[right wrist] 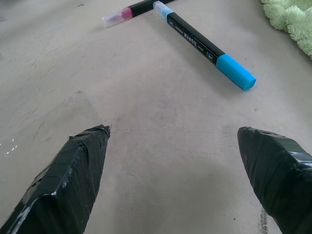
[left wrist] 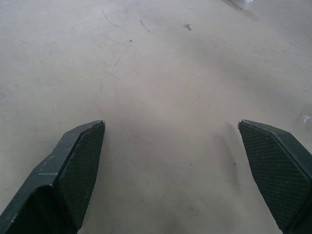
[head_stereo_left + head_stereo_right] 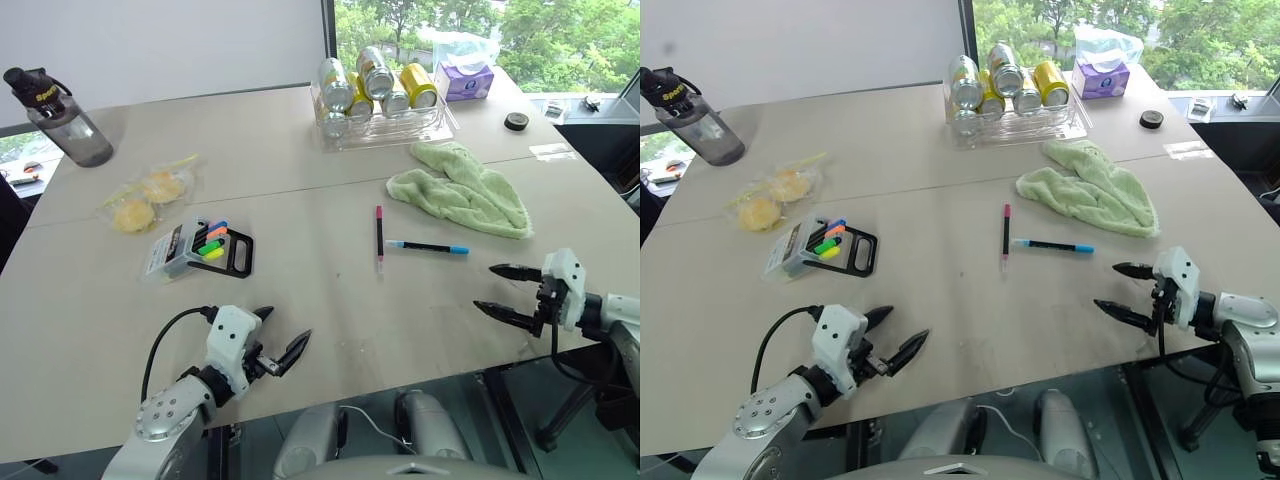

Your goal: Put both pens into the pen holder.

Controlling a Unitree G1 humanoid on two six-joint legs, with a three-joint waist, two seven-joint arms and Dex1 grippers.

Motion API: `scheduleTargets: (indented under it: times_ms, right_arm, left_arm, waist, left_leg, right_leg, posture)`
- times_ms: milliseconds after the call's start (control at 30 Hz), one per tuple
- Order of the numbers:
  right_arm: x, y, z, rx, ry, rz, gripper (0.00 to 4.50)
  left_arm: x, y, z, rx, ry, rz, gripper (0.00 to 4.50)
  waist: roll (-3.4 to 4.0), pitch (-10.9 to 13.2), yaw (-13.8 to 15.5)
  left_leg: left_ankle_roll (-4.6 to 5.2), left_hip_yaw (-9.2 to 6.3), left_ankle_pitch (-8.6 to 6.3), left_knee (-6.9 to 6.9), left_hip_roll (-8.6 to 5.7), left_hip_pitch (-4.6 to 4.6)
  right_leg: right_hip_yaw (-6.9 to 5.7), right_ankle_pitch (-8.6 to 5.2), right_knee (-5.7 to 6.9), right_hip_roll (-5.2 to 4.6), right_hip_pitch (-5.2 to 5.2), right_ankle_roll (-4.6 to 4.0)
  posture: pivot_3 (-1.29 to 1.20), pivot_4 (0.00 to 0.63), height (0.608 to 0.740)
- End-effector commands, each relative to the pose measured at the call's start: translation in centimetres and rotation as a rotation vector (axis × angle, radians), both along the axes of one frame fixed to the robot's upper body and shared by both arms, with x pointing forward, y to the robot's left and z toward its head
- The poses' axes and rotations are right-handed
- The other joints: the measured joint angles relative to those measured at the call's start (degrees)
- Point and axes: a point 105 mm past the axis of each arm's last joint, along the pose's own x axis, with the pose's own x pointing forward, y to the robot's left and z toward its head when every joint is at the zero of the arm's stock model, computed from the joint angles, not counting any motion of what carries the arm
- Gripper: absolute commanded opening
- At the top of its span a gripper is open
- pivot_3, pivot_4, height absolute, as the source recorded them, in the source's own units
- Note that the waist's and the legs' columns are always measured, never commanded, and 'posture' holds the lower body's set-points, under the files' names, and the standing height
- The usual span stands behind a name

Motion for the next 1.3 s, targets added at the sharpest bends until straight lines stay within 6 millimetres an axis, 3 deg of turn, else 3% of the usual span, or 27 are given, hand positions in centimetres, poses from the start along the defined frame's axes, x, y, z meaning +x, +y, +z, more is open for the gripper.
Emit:
scheduleTargets:
  times_ms: [33, 233, 367, 500, 667, 800, 933, 1133, 1233, 1300]
  right_arm:
    - [0.0, -0.4, 0.4, 0.007, -0.033, -0.005, 4.47]
    - [0.2, -0.8, 0.5, 0.013, -0.051, -0.021, 4.47]
    - [1.7, -0.6, 1.9, 0.062, -0.081, -0.084, 4.47]
    - [5.1, 0.0, 4.6, 0.049, -0.202, -0.187, 4.47]
    - [10.6, 1.1, 6.0, -0.073, -0.285, -0.301, 4.47]
    - [14.9, 2.1, 7.2, -0.069, -0.272, -0.386, 4.47]
    - [17.0, 2.0, 6.7, -0.105, -0.196, -0.455, 4.47]
    - [17.5, 2.0, 4.7, -0.180, -0.040, -0.474, 4.47]
    - [17.4, 2.6, 4.7, -0.141, -0.010, -0.448, 3.68]
    - [17.4, 2.9, 4.6, -0.137, -0.005, -0.431, 2.59]
  left_arm:
    - [0.0, -0.2, 0.8, 0.007, -0.028, -0.017, 4.50]
    - [0.2, -0.3, 0.9, 0.007, -0.035, -0.028, 4.50]
    - [0.5, -1.1, 2.1, -0.001, -0.070, -0.115, 4.50]
    - [1.6, -1.2, 5.1, -0.029, -0.122, -0.206, 4.50]
    - [2.9, -1.5, 8.7, -0.066, -0.167, -0.318, 4.50]
    - [3.7, -1.8, 11.2, -0.061, -0.192, -0.383, 4.50]
    - [4.2, -2.2, 13.1, -0.052, -0.216, -0.403, 4.50]
    - [3.9, -3.0, 14.3, -0.061, -0.238, -0.400, 4.50]
    - [4.2, -2.5, 13.4, -0.053, -0.208, -0.347, 4.50]
    - [4.4, -2.2, 12.9, -0.034, -0.200, -0.324, 4.50]
  waist:
    - [0.00, 0.00, 0.00]
    - [0.00, 0.00, 0.00]
    - [0.02, 0.01, -0.12]
    - [0.02, 0.02, -0.16]
    - [0.03, 0.04, -0.48]
    - [0.01, 0.06, -1.29]
    - [0.00, 0.09, -1.53]
    - [0.00, 0.09, -1.99]
    - [0.00, 0.08, -2.17]
    - [0.00, 0.08, -2.42]
  left_leg:
    - [0.00, 0.00, 0.00, 0.00, 0.00, 0.00]
    - [0.00, 0.00, 0.00, 0.00, 0.00, 0.00]
    - [-0.01, 0.03, 0.00, 0.00, 0.00, 0.02]
    - [-0.02, 0.03, 0.01, 0.00, 0.00, 0.01]
    - [-0.03, 0.07, 0.02, 0.01, -0.01, 0.02]
    - [-0.04, 0.08, 0.02, -0.04, -0.02, -0.11]
    - [-0.04, 0.10, 0.02, -0.09, -0.06, -0.35]
    - [-0.04, 0.19, 0.02, -0.21, -0.05, -0.58]
    - [-0.04, 0.23, 0.02, -0.18, -0.05, -0.54]
    - [-0.04, 0.25, 0.03, -0.15, -0.05, -0.49]
  right_leg:
    - [0.00, 0.00, 0.00, 0.00, 0.00, 0.00]
    - [0.01, 0.00, 0.00, 0.00, 0.00, 0.00]
    - [0.00, 0.00, 0.00, 0.01, 0.00, 0.00]
    - [-0.03, 0.01, 0.01, 0.02, -0.02, -0.01]
    - [-0.05, 0.01, 0.03, 0.04, -0.04, -0.02]
    - [-0.04, 0.02, 0.03, 0.06, -0.22, -0.03]
    - [-0.01, 0.03, 0.01, 0.03, -0.44, -0.04]
    - [0.12, 0.03, -0.02, 0.03, -0.72, -0.03]
    - [0.18, 0.03, 0.05, 0.05, -0.72, -0.03]
    - [0.22, 0.03, 0.15, 0.06, -0.71, -0.04]
  posture:
    - [0.00, 0.150, 0.739]
    - [0.00, 0.150, 0.739]
    - [0.00, 0.150, 0.739]
    - [0.00, 0.150, 0.739]
    - [0.00, 0.150, 0.739]
    - [0.00, 0.150, 0.739]
    - [0.00, 0.150, 0.739]
    - [0.00, 0.150, 0.739]
    - [0.00, 0.150, 0.739]
    - [0.00, 0.150, 0.739]
